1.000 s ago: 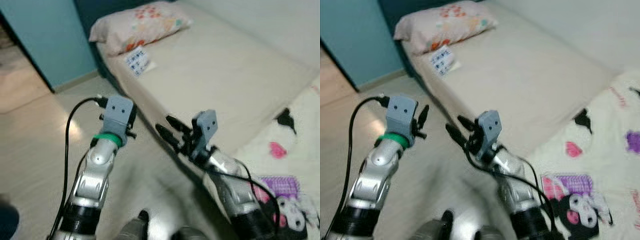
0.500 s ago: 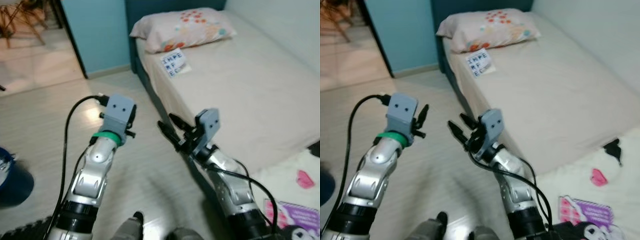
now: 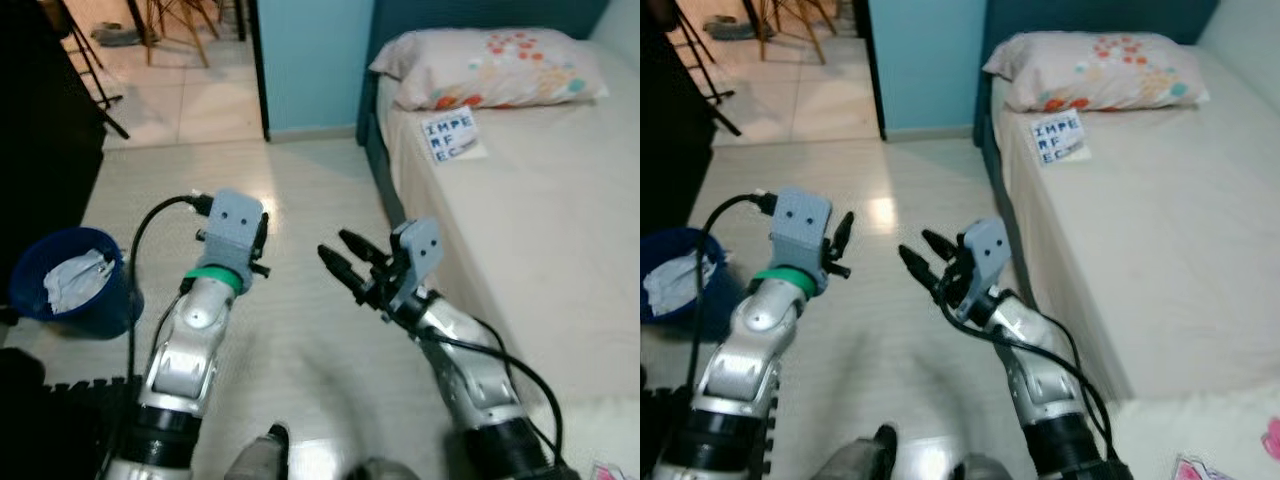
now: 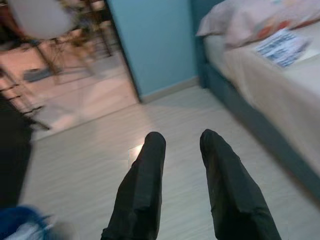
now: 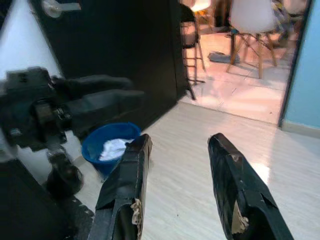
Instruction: Clean up the room
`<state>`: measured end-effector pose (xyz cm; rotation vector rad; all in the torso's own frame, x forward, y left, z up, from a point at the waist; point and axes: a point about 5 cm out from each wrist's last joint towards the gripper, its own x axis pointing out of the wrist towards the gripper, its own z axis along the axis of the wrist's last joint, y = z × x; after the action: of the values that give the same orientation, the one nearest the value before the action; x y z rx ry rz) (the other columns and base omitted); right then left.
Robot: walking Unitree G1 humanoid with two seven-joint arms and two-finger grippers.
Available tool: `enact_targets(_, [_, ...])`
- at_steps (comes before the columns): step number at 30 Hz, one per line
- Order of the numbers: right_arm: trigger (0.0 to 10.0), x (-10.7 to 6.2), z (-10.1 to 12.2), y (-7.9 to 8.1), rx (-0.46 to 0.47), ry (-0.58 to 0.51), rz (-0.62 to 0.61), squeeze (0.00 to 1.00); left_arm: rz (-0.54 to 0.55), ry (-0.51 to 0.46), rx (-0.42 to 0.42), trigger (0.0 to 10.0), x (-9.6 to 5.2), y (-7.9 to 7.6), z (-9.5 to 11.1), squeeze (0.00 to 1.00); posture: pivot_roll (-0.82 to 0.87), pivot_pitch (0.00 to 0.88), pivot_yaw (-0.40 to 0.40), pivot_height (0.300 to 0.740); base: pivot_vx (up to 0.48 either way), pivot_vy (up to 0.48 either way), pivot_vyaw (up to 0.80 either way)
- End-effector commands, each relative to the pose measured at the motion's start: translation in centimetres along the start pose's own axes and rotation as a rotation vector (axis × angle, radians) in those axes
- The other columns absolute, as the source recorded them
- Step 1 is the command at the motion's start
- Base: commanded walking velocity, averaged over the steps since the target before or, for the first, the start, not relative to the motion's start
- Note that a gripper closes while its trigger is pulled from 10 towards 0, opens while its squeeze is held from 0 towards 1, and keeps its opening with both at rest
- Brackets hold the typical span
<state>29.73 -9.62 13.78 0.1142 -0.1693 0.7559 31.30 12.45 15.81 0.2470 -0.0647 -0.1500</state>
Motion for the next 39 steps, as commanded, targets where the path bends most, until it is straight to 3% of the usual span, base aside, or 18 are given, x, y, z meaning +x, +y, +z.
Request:
enact_targets(1, [10.0,-0.4,-0.7,0.1,0.015,0.027,-0.001,0.00,0.004,0.022,-0.001,10.0,-0.2,-0.2,-0.5,0.00,0.00,0.037,0.030,0.740,0.000,0.000,0.78])
enact_targets(7, [10.0,-0.3,-0.7,-0.2,0.006,0.026,-0.032,0.00,0.031,0.031,0.014,10.0,0.0,0.0,-0.8,0.00,0.00,0.034,0.030,0.740,0.160,0.000,0.72])
enact_targets(22, [10.0,-0.4,-0.7,-1.2,0.012,0.022,-0.106,0.00,0.043,0.035,0.020,10.0,0.3,0.2,-0.9,0.00,0.00,0.026,0.030,0.740,0.478,0.000,0.00])
enact_targets(30, [10.0,-0.7,-1.9,-1.5,-0.019,0.077,-0.146,0.00,0.050,0.049,0.032,10.0,0.1,0.5,-1.5,0.00,0.00,0.020,0.027,0.740,0.480,0.000,0.00])
enact_targets(32, [10.0,-2.2,-4.5,-2.7,-0.014,0.190,-0.248,0.00,0.049,0.095,0.058,10.0,-0.7,0.7,-3.4,0.00,0.01,0.018,0.027,0.740,0.476,0.000,0.00])
enact_targets(34, [10.0,-2.2,-4.5,-2.7,-0.014,0.190,-0.248,0.00,0.049,0.095,0.058,10.0,-0.7,0.7,-3.4,0.00,0.01,0.018,0.027,0.740,0.472,0.000,0.00])
enact_targets(36, [10.0,-5.1,-8.3,-3.5,0.041,0.349,-0.356,0.00,0.042,0.200,0.077,10.0,-2.5,1.0,-7.1,0.00,0.01,0.016,0.026,0.740,0.480,0.000,0.00])
enact_targets(39, [10.0,-6.4,-9.6,-3.5,0.058,0.404,-0.392,0.00,0.050,0.257,0.077,10.0,-3.3,1.1,-8.7,0.00,0.01,0.016,0.025,0.740,0.480,0.000,0.00])
